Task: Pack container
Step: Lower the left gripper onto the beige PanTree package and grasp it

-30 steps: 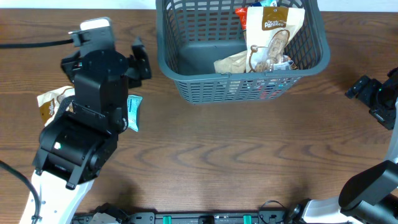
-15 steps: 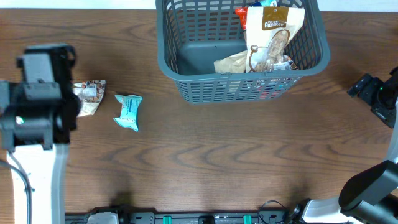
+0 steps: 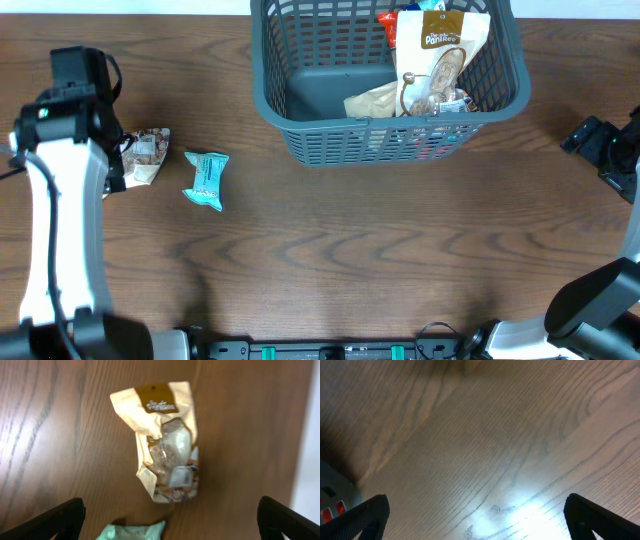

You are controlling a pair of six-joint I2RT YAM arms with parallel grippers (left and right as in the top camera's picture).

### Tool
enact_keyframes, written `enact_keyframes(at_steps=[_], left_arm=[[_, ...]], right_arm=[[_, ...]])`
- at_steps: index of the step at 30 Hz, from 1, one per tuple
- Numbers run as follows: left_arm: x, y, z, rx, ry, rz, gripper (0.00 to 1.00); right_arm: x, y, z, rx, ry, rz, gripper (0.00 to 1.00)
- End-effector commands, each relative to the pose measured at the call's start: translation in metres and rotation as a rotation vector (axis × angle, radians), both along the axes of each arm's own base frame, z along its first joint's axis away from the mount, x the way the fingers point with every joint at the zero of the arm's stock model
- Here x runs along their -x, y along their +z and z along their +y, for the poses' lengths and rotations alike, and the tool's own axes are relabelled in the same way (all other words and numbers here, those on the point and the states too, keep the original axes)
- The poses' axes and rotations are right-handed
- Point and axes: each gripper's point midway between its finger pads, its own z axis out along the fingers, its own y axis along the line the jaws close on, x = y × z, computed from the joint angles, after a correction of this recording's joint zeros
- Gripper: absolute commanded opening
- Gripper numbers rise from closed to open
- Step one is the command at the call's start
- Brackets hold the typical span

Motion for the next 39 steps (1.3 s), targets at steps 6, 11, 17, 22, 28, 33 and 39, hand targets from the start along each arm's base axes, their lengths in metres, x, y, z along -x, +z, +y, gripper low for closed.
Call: enact_keyframes(at_steps=[6, 11, 17, 22, 28, 33, 39], left_arm=[[-0.003, -0.069, 0.021, 0.168, 0.097, 0.139, 0.99], [0.003, -0.087, 0.037, 0.209, 0.128, 0.176, 0.99], [-0.003, -0.095, 0.049, 0.202, 0.132, 0.164, 0.99], [-0.016, -0.111, 0.054, 0.194, 0.104, 0.158, 0.99], [-0.024, -0.136, 0.057, 0.203, 0.112, 0.182, 0.99], [-0.021, -0.152, 0.056, 0.222, 0.151, 0.212, 0.99], [-0.020, -0.159, 0.051, 0.257, 0.215, 0.204, 0.99]], right_arm=[[0.002, 0.000, -0.004, 0.011, 0.001, 0.007, 0.99], [0.002, 0.000, -0.004, 0.012, 0.001, 0.006, 0.99], [0.002, 0.001, -0.003, 0.009, 0.002, 0.003, 0.99], [0.002, 0.000, -0.003, 0.009, 0.003, 0.003, 0.99], [0.001, 0.000, -0.002, 0.002, 0.005, -0.001, 0.99], [0.001, 0.000, -0.002, -0.001, 0.006, -0.001, 0.99], [0.001, 0.000, -0.001, -0.001, 0.006, 0.000, 0.99]])
